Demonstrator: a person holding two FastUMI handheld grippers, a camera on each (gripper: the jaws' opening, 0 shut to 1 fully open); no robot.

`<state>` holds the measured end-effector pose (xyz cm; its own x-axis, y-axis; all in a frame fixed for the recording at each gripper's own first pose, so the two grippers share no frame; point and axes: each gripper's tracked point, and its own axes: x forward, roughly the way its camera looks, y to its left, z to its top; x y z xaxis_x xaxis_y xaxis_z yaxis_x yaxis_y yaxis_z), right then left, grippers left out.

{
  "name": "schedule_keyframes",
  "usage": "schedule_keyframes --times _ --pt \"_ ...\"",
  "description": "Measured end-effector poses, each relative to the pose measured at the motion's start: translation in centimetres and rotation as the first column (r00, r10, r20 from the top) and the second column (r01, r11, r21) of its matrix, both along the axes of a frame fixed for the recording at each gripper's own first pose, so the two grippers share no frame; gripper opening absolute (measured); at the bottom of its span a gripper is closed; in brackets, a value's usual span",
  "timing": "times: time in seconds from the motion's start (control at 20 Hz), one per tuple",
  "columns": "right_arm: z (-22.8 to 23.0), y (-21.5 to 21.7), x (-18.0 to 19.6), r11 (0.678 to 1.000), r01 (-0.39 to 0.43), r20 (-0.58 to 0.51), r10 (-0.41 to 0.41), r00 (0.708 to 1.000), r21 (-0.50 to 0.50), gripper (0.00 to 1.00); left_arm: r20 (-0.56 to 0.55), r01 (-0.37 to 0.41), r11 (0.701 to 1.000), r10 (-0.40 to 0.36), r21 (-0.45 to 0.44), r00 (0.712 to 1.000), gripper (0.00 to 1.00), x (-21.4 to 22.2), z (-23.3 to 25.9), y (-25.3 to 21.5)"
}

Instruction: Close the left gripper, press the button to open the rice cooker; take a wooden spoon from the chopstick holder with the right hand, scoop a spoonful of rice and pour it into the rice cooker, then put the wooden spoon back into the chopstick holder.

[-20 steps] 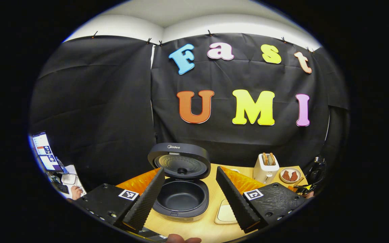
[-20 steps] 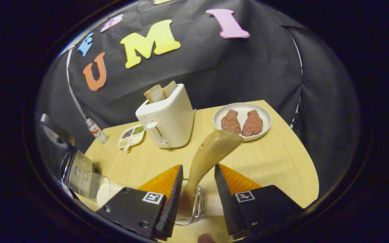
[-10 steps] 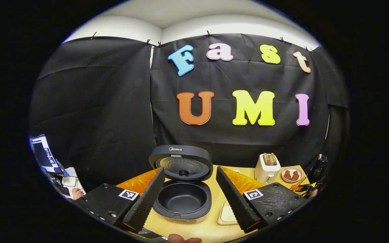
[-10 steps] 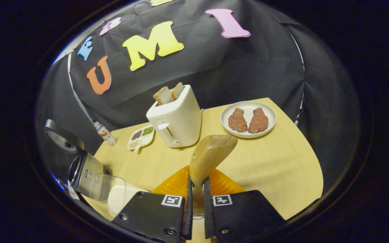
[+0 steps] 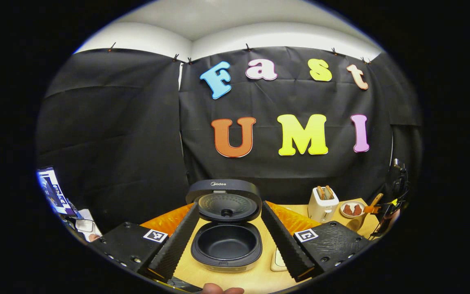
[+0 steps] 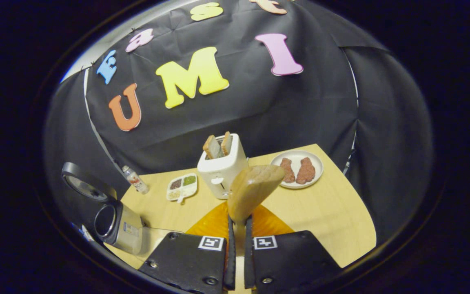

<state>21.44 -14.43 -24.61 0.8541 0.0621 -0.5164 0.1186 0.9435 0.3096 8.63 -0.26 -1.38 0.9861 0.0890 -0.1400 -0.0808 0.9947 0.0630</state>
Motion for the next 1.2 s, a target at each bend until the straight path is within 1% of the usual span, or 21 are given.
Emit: schedule_keyframes --times 0.15,0.3,0.4,0.5,0.6,0.7,0.8,0.9,1.05,1.1,1.15,1.2 --pt "2.9 4.3 -0.5 0.999 -0.034 0.032 0.035 0.999 -0.015 0.13 0.013 0.026 1.000 -0.026 0.015 1.000 0.98 -0.1 -0.1 1.4" --pt "3.4 9.1 -1.2 0.996 -0.080 0.037 0.081 0.996 -0.030 0.13 0.013 0.037 0.999 -0.038 0.020 0.999 0.98 -0.4 -0.2 3.3" --pt "2.6 12.0 -2.0 0.994 -0.109 0.020 0.109 0.994 -0.033 0.13 0.013 0.038 0.999 -0.038 0.026 0.999 0.98 -0.7 -0.4 4.6" --pt "1.1 14.1 -2.6 0.990 -0.130 0.000 0.131 0.991 -0.059 0.13 0.009 0.038 0.999 -0.038 0.016 0.999 0.98 -1.2 -0.7 5.8" --pt "-1.4 15.5 -2.8 0.987 -0.138 -0.032 0.135 0.990 -0.088 0.13 -0.001 0.041 0.999 -0.041 -0.005 0.999 0.98 -1.5 -1.0 6.7" --pt "-4.3 16.0 -2.8 0.979 -0.138 -0.068 0.129 0.989 -0.150 0.13 -0.010 0.038 0.999 -0.038 -0.014 0.999 0.98 -1.8 -1.2 7.7" --pt "-6.3 16.2 -2.6 0.963 -0.136 -0.075 0.121 0.990 -0.231 0.13 -0.022 0.039 0.999 -0.039 -0.012 0.999 0.98 -2.2 -1.7 8.5" --pt "-7.9 16.7 -2.6 0.934 -0.141 -0.077 0.122 0.990 -0.329 0.13 -0.041 0.039 0.999 -0.039 0.000 0.998 0.98 -2.6 -2.3 9.4" --pt "-8.8 17.5 -2.4 0.888 -0.123 -0.044 0.115 0.992 -0.444 0.13 -0.057 0.041 0.999 -0.041 0.005 0.998 0.98 -3.2 -2.8 10.3" --pt "-8.9 18.1 -2.4 0.879 -0.124 -0.034 0.122 0.992 -0.461 0.13 -0.060 0.042 0.999 -0.042 0.000 0.997 0.98 -3.4 -2.9 10.4" --pt "-9.3 19.0 -2.5 0.880 -0.130 -0.032 0.130 0.991 -0.458 0.13 -0.068 0.043 0.999 -0.044 -0.005 0.997 0.98 -3.5 -3.2 10.6" --pt "-9.6 19.8 -2.7 0.888 -0.138 -0.034 0.137 0.990 -0.438 0.13 -0.075 0.044 0.999 -0.044 -0.004 0.996 0.98 -3.8 -3.5 10.7"
